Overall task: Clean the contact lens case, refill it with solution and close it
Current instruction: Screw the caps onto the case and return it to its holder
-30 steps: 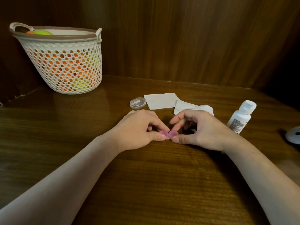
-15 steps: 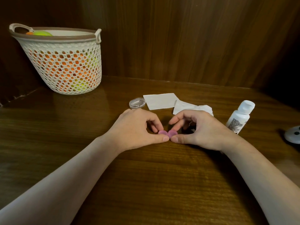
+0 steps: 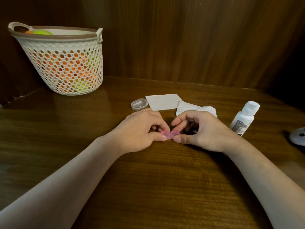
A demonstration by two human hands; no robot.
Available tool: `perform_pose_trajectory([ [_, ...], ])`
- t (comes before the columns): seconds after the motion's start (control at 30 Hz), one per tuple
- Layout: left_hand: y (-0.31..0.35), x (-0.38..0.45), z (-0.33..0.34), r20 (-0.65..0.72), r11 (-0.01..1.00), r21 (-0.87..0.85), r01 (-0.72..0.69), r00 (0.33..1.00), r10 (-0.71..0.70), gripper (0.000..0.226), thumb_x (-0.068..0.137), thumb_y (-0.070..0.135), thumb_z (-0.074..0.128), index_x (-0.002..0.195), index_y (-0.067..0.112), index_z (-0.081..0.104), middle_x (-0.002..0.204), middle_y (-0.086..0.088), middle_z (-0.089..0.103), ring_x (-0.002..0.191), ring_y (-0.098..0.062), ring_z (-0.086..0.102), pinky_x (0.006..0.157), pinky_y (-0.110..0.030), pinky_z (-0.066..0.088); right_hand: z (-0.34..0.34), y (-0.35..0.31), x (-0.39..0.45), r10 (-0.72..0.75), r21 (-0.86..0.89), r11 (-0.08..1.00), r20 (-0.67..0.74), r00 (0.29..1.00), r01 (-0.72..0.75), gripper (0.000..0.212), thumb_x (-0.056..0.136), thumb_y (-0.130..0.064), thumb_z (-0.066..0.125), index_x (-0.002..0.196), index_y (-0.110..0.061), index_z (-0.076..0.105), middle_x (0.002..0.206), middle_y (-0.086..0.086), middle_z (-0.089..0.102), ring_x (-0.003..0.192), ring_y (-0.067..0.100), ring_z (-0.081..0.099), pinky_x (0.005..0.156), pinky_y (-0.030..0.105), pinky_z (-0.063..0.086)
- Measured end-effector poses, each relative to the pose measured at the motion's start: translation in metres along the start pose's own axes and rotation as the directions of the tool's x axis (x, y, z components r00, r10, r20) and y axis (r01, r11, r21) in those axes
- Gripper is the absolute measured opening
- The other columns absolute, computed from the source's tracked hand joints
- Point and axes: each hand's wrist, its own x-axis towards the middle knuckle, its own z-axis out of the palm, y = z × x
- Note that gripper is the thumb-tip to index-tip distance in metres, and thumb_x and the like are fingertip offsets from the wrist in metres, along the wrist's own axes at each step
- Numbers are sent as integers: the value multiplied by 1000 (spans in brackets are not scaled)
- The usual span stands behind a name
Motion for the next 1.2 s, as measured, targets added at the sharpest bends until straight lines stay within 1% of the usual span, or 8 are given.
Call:
perform_pose_trajectory([
  [0.2, -5, 0, 0, 27, 997, 40, -59, 998, 58, 22, 97, 37, 76, 119, 41, 78, 108, 24, 65, 112, 2, 54, 98, -33, 50, 1, 0, 0, 0, 1, 1000, -6, 1000, 0, 37, 82, -38, 93, 111, -39, 72, 98, -22, 81, 100, -7, 70, 86, 27, 47],
  [0.43, -4, -1, 3, -131, 997, 83, -5, 991, 16, 45, 78, 80, 68, 106, 45, 77, 96, 28, 71, 100, 10, 61, 80, -21, 49, 0, 1, 0, 8, 14, 1000, -17, 1000, -8, 41, 79, -42, 94, 113, -40, 71, 97, -20, 81, 99, -5, 71, 87, 29, 47],
  [0.5, -3, 2, 5, -140, 997, 68, 33, 990, -23, 28, 81, 70, 76, 97, 47, 76, 92, 27, 70, 101, 13, 59, 76, -18, 45, 1, 2, 1, 9, 15, 1000, -15, 1000, -8, 41, 79, -43, 94, 113, -39, 72, 96, -21, 82, 100, -7, 71, 89, 29, 46],
  [0.6, -1, 3, 7, -114, 999, -11, 44, 993, -44, 15, 86, 52, 82, 98, 44, 78, 97, 24, 70, 96, 6, 63, 81, -24, 56, 1, 1, 2, 6, 7, 1000, -13, 1000, -6, 39, 80, -42, 93, 113, -40, 71, 96, -21, 82, 100, -8, 71, 91, 27, 44],
  [0.9, -5, 2, 4, 0, 1000, -1, -20, 1000, 20, 25, 98, 35, 75, 122, 42, 76, 110, 25, 64, 109, 3, 57, 97, -32, 53, 2, 2, 2, 1, 3, 1000, -26, 1000, -1, 37, 82, -37, 93, 112, -40, 72, 97, -24, 81, 99, -9, 70, 86, 24, 46],
  [1.03, -7, 0, 4, -38, 1000, -22, -19, 999, 18, 27, 95, 46, 76, 121, 42, 75, 111, 24, 67, 109, 3, 60, 94, -33, 57, 2, 2, 3, -3, -4, 1000, -30, 1000, 3, 37, 82, -38, 92, 112, -40, 71, 97, -24, 81, 99, -9, 70, 87, 25, 45],
  [1.13, -7, 0, 4, -113, 999, 16, 31, 993, -29, 40, 81, 71, 74, 111, 44, 75, 103, 26, 69, 104, 12, 60, 80, -21, 53, 2, 2, 3, 1, -13, 1000, -37, 999, -1, 37, 81, -42, 92, 112, -41, 71, 97, -24, 80, 98, -8, 70, 84, 25, 47],
  [1.2, -7, 1, 4, -120, 998, 24, 58, 991, -55, 35, 80, 71, 76, 102, 44, 75, 97, 26, 70, 101, 15, 60, 76, -17, 48, 1, 2, 3, 1, -17, 1000, -38, 999, -2, 38, 80, -43, 93, 112, -41, 72, 97, -24, 80, 98, -8, 70, 83, 25, 47],
])
